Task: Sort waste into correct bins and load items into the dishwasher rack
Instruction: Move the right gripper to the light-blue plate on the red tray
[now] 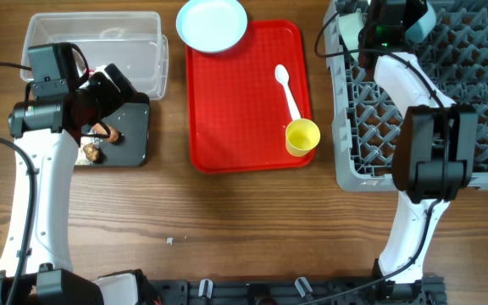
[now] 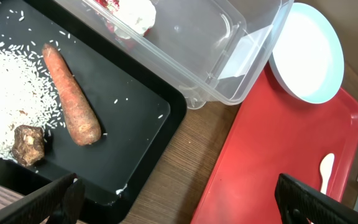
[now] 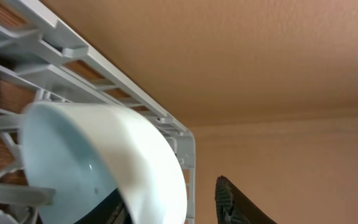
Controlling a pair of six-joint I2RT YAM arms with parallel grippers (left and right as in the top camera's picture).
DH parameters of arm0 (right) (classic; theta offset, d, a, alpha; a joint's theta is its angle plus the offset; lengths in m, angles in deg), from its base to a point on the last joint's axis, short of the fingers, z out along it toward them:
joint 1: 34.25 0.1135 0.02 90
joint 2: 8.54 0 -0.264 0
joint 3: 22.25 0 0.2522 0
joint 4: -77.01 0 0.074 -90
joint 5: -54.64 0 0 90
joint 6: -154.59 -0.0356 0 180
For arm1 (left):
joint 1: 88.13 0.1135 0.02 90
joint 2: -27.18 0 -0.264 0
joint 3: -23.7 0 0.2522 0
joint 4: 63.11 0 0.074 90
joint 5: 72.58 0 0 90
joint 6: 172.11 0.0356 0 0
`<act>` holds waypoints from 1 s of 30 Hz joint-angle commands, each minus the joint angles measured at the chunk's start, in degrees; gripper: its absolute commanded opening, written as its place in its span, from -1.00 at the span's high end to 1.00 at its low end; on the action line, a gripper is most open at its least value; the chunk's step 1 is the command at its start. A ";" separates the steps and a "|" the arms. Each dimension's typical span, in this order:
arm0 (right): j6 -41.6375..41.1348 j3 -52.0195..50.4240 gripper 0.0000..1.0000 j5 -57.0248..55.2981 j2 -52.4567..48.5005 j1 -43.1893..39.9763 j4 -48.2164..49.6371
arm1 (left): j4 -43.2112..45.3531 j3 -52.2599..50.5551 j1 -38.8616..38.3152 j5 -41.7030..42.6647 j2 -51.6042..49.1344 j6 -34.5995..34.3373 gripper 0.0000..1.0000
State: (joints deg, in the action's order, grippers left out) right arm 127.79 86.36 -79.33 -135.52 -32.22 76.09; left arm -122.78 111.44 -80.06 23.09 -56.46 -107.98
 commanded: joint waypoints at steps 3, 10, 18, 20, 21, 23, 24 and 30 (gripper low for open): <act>-6.54 0.28 -0.15 -3.39 -1.18 1.60 0.04 | 0.15 0.26 0.46 -0.37 0.20 -0.11 -1.00; -13.00 0.28 -0.99 -8.74 -0.92 3.96 6.05 | 0.15 0.26 0.46 -0.37 0.20 -0.11 -1.00; -17.94 0.28 -1.00 -11.32 2.86 7.15 19.93 | 0.15 0.26 0.46 -0.37 0.20 -0.11 -1.00; -19.21 0.28 -0.99 -11.23 5.07 7.80 23.43 | 0.15 0.26 0.46 -0.37 0.20 -0.11 -1.00; -20.17 0.28 -1.00 -11.13 6.27 8.17 24.74 | 0.15 0.26 0.46 -0.37 0.20 -0.11 -1.00; -23.08 0.28 -0.99 -10.88 9.01 9.16 25.46 | 0.15 0.26 0.46 -0.37 0.20 -0.11 -1.00; -25.16 0.28 -0.99 -10.99 10.29 9.81 25.40 | 0.15 0.26 0.46 -0.37 0.20 -0.11 -1.00; -31.39 0.28 -1.00 -19.61 15.76 15.37 20.09 | 0.15 0.26 0.46 -0.37 0.20 -0.11 -1.00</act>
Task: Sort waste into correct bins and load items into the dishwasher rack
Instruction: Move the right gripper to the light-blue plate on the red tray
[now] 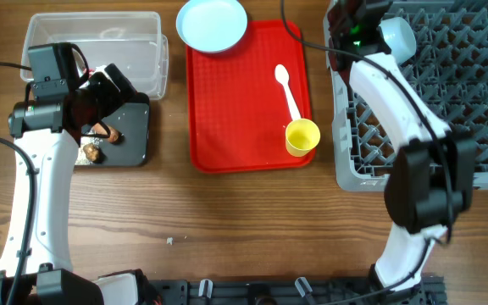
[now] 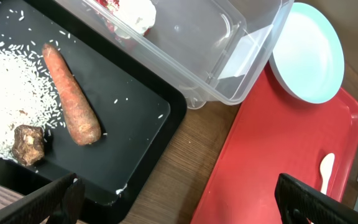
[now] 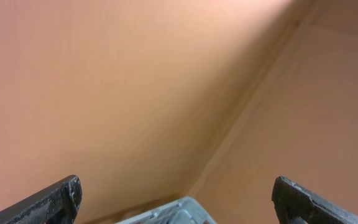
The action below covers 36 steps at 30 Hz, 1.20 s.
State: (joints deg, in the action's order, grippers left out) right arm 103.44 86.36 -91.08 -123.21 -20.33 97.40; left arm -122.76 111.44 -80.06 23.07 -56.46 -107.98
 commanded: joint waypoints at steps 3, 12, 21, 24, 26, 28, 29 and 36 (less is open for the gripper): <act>-8.85 0.31 -0.99 -8.92 3.48 6.25 -5.95 | 0.13 0.26 0.46 -0.35 0.20 -0.11 -1.00; -38.73 5.70 -1.00 18.25 5.09 15.32 -46.36 | 0.13 0.26 0.46 -0.35 0.20 -0.11 -1.00; -78.90 9.38 -1.00 57.94 3.08 9.99 -58.53 | 0.13 0.26 0.46 -0.35 0.20 -0.11 -1.00; -88.28 7.50 -1.00 58.36 0.83 9.35 -59.74 | 0.13 0.26 0.46 -0.35 0.20 -0.11 -1.00; -91.89 6.36 -1.00 58.36 -0.92 9.38 -59.65 | 0.13 0.26 0.46 -0.35 0.20 -0.11 -1.00; -91.93 5.92 -1.00 58.29 -2.82 9.70 -58.97 | 0.13 0.26 0.46 -0.35 0.20 -0.11 -1.00; -91.78 5.92 -1.00 58.38 -3.96 9.97 -57.86 | 0.13 0.26 0.46 -0.35 0.20 -0.11 -1.00; -90.09 5.99 -1.00 62.64 -11.91 11.91 -46.29 | 0.13 0.26 0.46 -0.35 0.20 -0.11 -1.00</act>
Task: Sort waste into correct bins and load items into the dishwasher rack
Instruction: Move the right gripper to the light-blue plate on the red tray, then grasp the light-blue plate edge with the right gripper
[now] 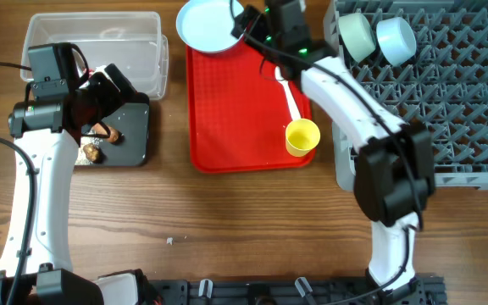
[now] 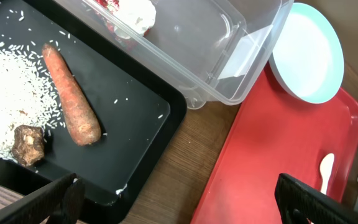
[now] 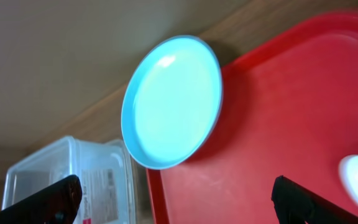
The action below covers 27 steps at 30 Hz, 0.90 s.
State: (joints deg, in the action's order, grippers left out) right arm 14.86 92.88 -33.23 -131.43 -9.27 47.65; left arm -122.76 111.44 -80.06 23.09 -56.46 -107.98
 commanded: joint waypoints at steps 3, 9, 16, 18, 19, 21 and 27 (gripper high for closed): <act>-2.89 0.98 -1.00 9.20 -8.00 0.44 6.82 | 0.13 0.26 0.46 -0.37 0.20 -0.11 -1.00; -3.43 7.80 -0.99 12.70 -14.86 -0.85 7.10 | 0.13 0.26 0.46 -0.37 0.20 -0.11 -1.00; -3.87 8.55 -0.92 8.83 -16.94 -1.27 7.96 | 0.13 0.26 0.46 -0.37 0.20 -0.11 -1.00; -3.91 8.55 -0.73 8.57 -17.53 -1.27 8.70 | 0.13 0.26 0.46 -0.37 0.20 -0.11 -1.00; -4.44 8.55 -0.67 7.87 -17.94 -1.27 8.76 | 0.13 0.26 0.46 -0.37 0.20 -0.11 -1.00; -4.48 8.55 -0.52 7.06 -18.38 -1.27 10.03 | 0.13 0.26 0.46 -0.37 0.20 -0.11 -1.00; -4.70 8.57 -0.19 5.07 -19.47 -1.44 12.61 | 0.13 0.26 0.46 -0.37 0.20 -0.11 -1.00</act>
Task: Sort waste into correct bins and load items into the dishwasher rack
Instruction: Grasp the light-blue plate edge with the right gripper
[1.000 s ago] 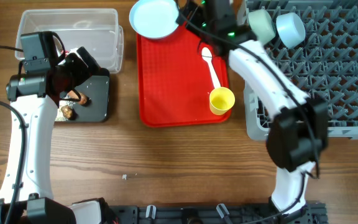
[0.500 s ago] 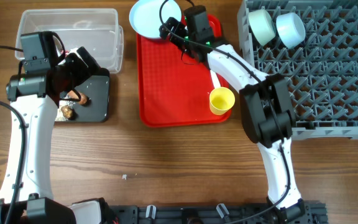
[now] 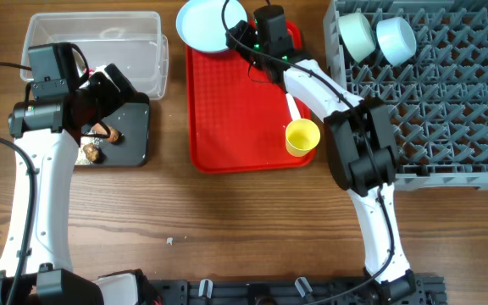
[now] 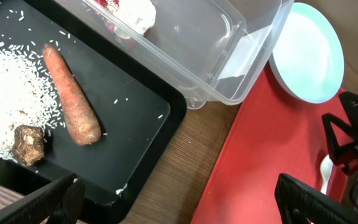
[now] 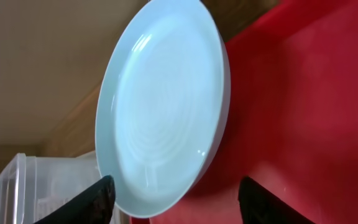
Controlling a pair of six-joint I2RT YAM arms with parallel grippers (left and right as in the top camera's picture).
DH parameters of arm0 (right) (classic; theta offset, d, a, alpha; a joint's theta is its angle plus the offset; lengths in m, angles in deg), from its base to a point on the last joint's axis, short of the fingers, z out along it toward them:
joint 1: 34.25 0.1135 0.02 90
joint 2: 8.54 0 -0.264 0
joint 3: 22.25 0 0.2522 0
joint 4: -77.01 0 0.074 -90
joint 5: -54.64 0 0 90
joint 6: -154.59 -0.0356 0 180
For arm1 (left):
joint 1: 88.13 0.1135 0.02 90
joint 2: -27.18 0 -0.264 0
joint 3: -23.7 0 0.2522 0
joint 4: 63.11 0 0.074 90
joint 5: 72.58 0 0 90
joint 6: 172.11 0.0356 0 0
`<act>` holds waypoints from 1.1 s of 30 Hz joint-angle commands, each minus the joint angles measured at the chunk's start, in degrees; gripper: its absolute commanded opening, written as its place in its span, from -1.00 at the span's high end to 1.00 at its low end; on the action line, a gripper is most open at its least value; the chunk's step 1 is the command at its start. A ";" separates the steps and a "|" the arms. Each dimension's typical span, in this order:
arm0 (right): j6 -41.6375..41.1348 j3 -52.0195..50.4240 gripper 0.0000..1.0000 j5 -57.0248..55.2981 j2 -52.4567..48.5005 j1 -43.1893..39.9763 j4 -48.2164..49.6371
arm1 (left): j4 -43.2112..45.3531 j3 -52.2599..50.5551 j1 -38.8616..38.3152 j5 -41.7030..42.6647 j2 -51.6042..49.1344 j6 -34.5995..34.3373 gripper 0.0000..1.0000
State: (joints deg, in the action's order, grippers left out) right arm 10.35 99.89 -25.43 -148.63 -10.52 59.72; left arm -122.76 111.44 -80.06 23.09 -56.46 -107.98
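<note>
A pale blue plate (image 3: 213, 24) rests on the far left corner of the red tray (image 3: 235, 119). My right gripper (image 5: 179, 202) is open, its fingers (image 5: 95, 199) on either side of the near rim of the plate (image 5: 163, 106). A white spoon (image 3: 292, 103) and a yellow cup (image 3: 302, 135) lie on the tray. Two pale bowls (image 3: 356, 34) sit in the grey rack (image 3: 430, 110). My left gripper (image 4: 179, 199) hangs open and empty over the black tray (image 4: 135, 124), which holds a carrot (image 4: 71, 102), a brown lump (image 4: 28, 144) and rice.
A clear plastic bin (image 3: 96, 47) with a crumpled white scrap stands behind the black tray. The right arm (image 3: 320, 80) stretches across the red tray's far side. The rack fills the right end of the table.
My right gripper has moved left and closer to the plate, and its open jaws now flank the plate's near rim. The left arm has not moved.
My right gripper held a pale bowl at the rack's far left corner. A second later it was open and empty, with the bowl left in the rack. Then it stood over the red tray's far edge, facing the plate, and now it is at the plate's rim.
</note>
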 commanded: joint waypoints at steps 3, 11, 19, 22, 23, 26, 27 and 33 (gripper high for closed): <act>0.00 1.55 -0.13 -3.56 -3.13 -0.20 1.42 | 0.13 0.26 0.46 -0.37 0.20 -0.11 -1.00; -1.51 1.55 -0.13 -3.52 -6.08 -0.31 3.93 | 0.13 0.26 0.46 -0.37 0.20 -0.11 -1.00; -2.34 1.55 0.28 -2.84 -6.73 -0.72 3.21 | 0.13 0.26 0.46 -0.37 0.20 -0.11 -1.00; -2.38 1.55 0.65 -2.62 -6.73 -0.72 2.43 | 0.13 0.26 0.46 -0.37 0.20 -0.11 -1.00; -2.45 1.55 0.69 -2.62 -6.73 -0.72 2.16 | 0.13 0.26 0.46 -0.37 0.20 -0.11 -1.00; -2.78 1.55 0.85 -2.64 -6.73 -0.72 1.29 | 0.13 0.26 0.46 -0.37 0.20 -0.11 -1.00; -2.75 1.55 0.91 -2.60 -6.73 -0.72 1.11 | 0.13 0.26 0.46 -0.37 0.20 -0.11 -1.00; -2.75 1.55 0.91 -1.88 -6.73 -0.72 -0.68 | 0.13 0.26 0.46 -0.37 0.20 -0.11 -1.00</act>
State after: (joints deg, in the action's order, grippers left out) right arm 7.60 100.16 -27.90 -153.79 -10.94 60.22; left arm -122.76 111.44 -80.06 23.09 -56.46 -107.98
